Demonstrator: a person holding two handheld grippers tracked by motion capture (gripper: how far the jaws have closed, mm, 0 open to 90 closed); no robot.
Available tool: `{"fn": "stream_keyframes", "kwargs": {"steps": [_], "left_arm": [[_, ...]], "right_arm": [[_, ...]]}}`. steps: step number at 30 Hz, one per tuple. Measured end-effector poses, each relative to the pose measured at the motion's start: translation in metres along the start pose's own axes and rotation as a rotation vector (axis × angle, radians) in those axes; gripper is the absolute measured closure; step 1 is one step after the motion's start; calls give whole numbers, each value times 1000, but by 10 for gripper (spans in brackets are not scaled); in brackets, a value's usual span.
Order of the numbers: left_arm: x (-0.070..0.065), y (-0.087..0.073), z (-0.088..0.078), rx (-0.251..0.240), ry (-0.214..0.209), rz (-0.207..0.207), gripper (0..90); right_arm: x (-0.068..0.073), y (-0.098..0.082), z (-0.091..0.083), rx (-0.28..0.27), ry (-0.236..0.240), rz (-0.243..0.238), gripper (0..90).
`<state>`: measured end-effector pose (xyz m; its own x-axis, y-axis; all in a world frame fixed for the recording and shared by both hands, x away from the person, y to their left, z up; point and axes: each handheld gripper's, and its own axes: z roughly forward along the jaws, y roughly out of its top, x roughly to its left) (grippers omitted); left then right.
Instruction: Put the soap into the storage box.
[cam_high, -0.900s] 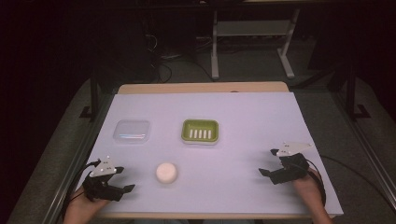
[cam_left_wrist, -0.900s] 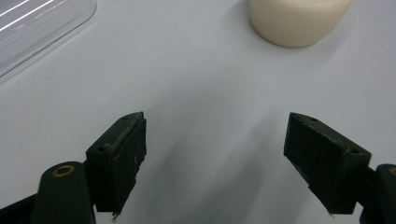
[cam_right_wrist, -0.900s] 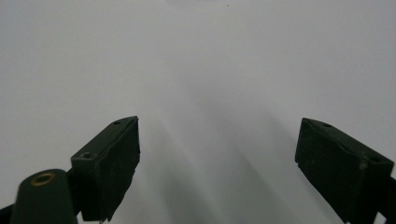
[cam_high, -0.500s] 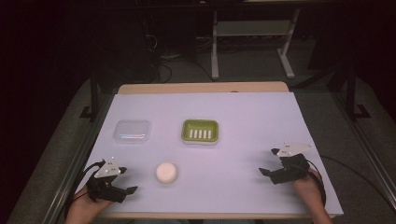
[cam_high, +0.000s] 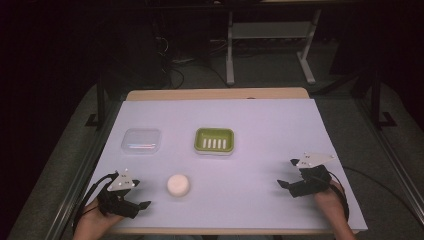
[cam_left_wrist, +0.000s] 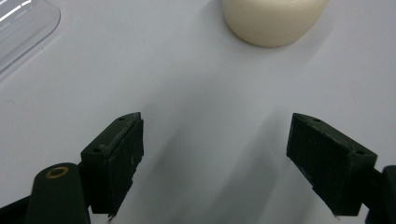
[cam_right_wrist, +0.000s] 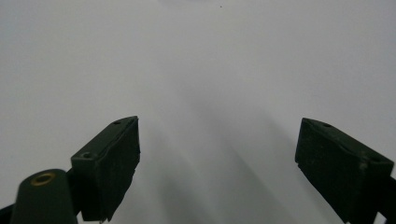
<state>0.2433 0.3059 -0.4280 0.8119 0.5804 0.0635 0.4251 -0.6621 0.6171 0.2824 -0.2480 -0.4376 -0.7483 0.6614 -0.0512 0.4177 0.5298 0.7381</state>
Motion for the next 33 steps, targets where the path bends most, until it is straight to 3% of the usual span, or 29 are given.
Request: {"fn": "stream_keyframes", "kwargs": {"steps": [16,24,33], "left_arm": [[-5,10,7,28,-29,14,177],[-12,25,11,39,-43,64,177],[-17,37,16,63,-57,91,177]], "right_arm": [[2,1,0,-10,7,15,132],[4,2,0,-26,15,22,132],[4,2,-2,-45,23,31,132]]}}
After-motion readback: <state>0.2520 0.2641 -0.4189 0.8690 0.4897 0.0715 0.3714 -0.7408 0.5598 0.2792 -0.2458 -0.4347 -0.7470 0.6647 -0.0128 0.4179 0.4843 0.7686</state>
